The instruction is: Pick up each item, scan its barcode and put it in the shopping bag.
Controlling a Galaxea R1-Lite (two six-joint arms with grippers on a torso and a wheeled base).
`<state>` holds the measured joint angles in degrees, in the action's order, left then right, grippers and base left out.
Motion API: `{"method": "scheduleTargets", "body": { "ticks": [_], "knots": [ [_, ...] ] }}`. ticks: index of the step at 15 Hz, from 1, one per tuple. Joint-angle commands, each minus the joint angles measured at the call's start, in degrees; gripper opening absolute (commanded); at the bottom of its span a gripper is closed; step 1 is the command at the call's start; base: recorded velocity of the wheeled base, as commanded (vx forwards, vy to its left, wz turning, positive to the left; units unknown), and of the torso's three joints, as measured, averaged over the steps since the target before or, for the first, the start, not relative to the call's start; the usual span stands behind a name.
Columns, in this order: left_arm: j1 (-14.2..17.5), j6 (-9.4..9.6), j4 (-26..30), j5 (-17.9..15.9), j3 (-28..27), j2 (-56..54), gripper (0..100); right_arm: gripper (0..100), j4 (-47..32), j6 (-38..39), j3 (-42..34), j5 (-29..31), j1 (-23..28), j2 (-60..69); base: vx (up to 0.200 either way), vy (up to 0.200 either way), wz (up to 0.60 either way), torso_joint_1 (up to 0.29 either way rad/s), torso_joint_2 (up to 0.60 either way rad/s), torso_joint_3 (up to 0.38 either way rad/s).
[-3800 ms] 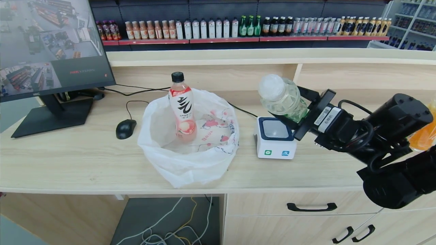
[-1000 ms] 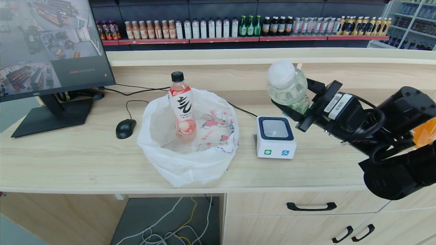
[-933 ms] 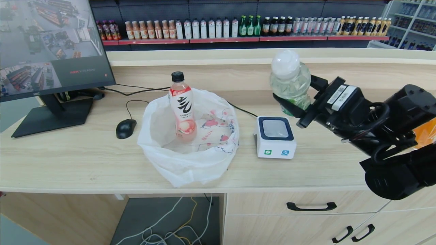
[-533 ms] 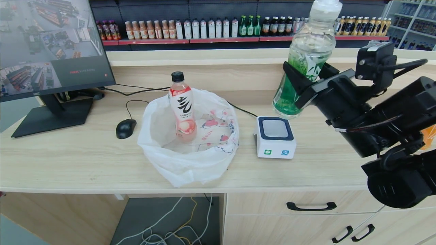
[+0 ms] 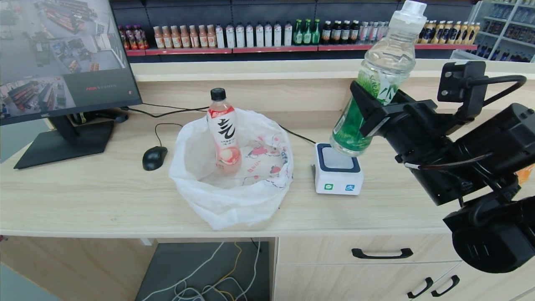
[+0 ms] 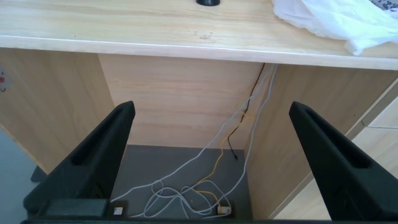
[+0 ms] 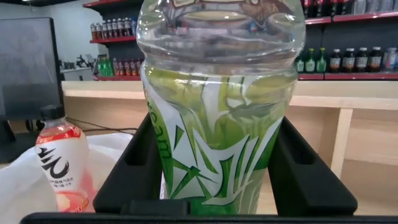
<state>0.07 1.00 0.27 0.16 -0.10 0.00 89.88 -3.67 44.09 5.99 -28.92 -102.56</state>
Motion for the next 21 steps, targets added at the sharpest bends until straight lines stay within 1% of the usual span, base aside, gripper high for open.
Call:
{"method": "scheduleTargets", "body": {
  "ticks": [1,4,6,10,13,16,17,19,21],
  "knots": [
    [0.01,-0.12,0.00,0.02,0.01,0.00,100,0,0.12,0.24,0.29,-0.01,-0.09,-0.27,0.000,0.200,0.00,0.002,0.01,0.002],
    [0.01,-0.30,0.00,0.02,0.01,0.00,100,0,0.12,2.00,0.12,-0.01,-0.09,0.08,0.000,0.200,0.00,0.002,0.00,0.001],
    [0.01,-0.56,0.00,0.02,0.01,0.00,100,0,0.12,2.09,-0.24,-0.01,0.97,-0.36,0.000,0.200,0.00,0.005,0.01,0.000],
    [0.01,-0.65,0.00,0.02,0.01,0.00,100,0,0.12,1.82,-0.50,-0.01,1.05,-2.03,0.000,0.200,0.00,0.006,0.00,0.005],
    [0.01,-0.03,0.00,0.02,0.01,0.00,100,0,0.12,0.94,-0.41,-0.10,1.32,-2.29,0.000,0.000,0.00,0.000,0.00,0.000],
    [0.01,-0.12,0.00,0.02,0.01,0.00,100,0,0.12,-1.25,0.91,-0.36,2.37,-3.44,0.000,0.000,0.00,0.000,0.00,0.000],
    [0.01,-0.03,0.00,0.02,0.01,0.00,100,0,0.12,-1.69,3.46,-0.89,2.81,-5.28,0.000,0.000,0.00,0.000,0.00,0.000],
    [0.01,-0.12,0.00,0.02,0.01,0.00,100,0,0.12,-2.40,5.21,-2.03,2.55,-8.18,0.000,0.000,0.00,0.000,0.00,0.000],
    [0.01,-0.21,0.00,0.02,0.01,0.00,100,0,0.12,-4.07,6.97,-4.49,2.72,-10.64,0.000,0.000,0.00,0.000,0.00,0.000]
  ]
}}
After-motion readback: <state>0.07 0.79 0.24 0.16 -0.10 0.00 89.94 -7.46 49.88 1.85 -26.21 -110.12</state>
